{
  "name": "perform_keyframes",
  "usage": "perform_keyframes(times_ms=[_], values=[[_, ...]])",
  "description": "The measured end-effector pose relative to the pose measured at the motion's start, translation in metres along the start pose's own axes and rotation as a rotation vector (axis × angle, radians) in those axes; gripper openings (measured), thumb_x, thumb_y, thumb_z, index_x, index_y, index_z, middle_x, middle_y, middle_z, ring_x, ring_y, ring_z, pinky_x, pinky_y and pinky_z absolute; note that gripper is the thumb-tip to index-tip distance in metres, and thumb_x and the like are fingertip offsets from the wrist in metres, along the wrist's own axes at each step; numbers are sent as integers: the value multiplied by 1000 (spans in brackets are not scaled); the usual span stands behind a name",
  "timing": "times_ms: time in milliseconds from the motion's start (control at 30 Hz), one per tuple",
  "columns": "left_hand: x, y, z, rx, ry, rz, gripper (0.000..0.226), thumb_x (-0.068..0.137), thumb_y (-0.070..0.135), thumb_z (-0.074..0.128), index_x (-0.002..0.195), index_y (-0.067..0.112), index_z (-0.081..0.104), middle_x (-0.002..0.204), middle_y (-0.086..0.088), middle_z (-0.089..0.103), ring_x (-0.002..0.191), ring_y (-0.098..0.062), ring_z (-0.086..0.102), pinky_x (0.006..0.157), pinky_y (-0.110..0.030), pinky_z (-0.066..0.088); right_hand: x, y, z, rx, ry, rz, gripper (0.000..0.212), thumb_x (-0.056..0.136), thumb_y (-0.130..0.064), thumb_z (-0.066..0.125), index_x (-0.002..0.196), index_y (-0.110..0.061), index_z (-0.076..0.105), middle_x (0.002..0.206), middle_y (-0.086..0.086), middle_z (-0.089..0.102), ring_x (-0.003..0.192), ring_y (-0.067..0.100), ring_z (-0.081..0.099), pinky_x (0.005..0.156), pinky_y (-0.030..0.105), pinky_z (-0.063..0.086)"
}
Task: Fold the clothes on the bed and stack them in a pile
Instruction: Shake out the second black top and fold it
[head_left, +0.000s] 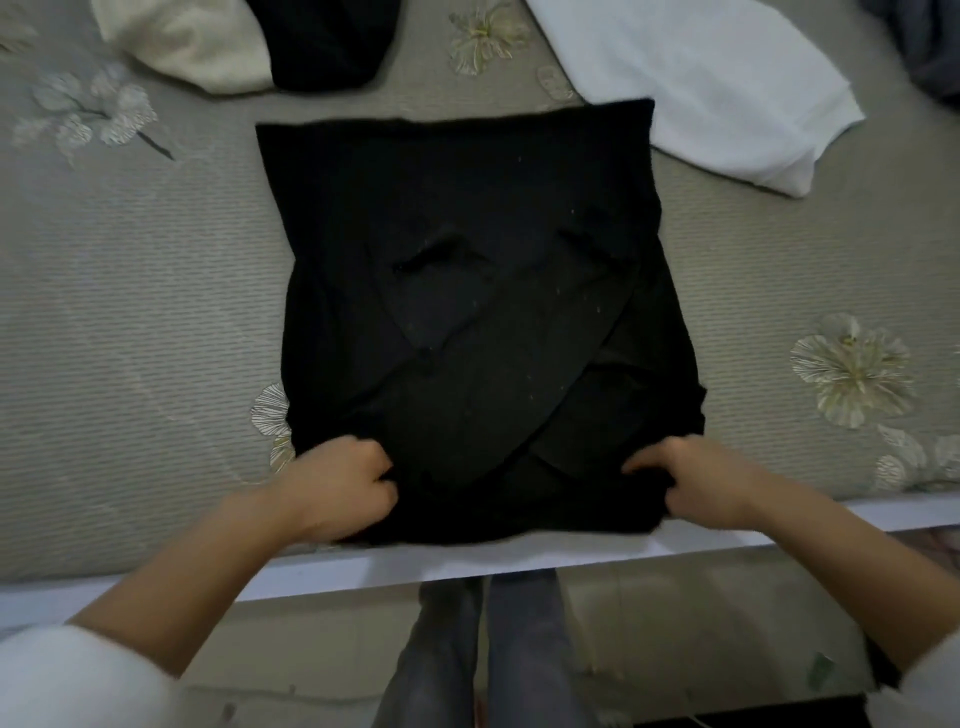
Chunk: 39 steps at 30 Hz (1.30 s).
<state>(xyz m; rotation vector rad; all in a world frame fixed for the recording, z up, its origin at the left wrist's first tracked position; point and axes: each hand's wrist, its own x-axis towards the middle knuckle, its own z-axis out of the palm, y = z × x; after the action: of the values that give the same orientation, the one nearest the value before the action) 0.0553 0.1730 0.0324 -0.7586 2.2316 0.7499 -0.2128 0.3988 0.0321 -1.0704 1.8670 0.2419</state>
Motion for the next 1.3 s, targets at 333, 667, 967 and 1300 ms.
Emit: perform_keyframes(times_ms=[333,667,967,1300], values=[[-6,1,-13,-292,-400,-97,29,71,37,50,78,11,62,81,1,61,70,-8,54,51,-11,36,-5,-9,-53,91,-265,13,26,70,1,57,79,-20,68,71,-8,62,62,-1,54,61,15,43],[47,-52,-149,-528,-11,-59,14,64,24,58,70,14,67,61,1,65,54,-11,61,59,-28,42,60,-12,-169,375,367,-52,11,77,-2,66,76,-13,65,71,6,68,63,13,60,60,26,44],[121,-89,-161,-1079,228,-434,30,84,50,55,90,23,68,80,0,65,70,-17,57,67,-31,45,160,6,-190,499,602,50,33,80,-31,76,104,-13,63,94,2,62,88,16,57,82,30,45],[120,-87,-130,-1185,628,-201,20,80,16,72,100,19,71,93,-1,75,81,-11,71,62,-14,53,174,21,-188,869,760,75,29,74,-2,76,67,-23,58,59,-8,52,44,-5,48,45,6,38]])
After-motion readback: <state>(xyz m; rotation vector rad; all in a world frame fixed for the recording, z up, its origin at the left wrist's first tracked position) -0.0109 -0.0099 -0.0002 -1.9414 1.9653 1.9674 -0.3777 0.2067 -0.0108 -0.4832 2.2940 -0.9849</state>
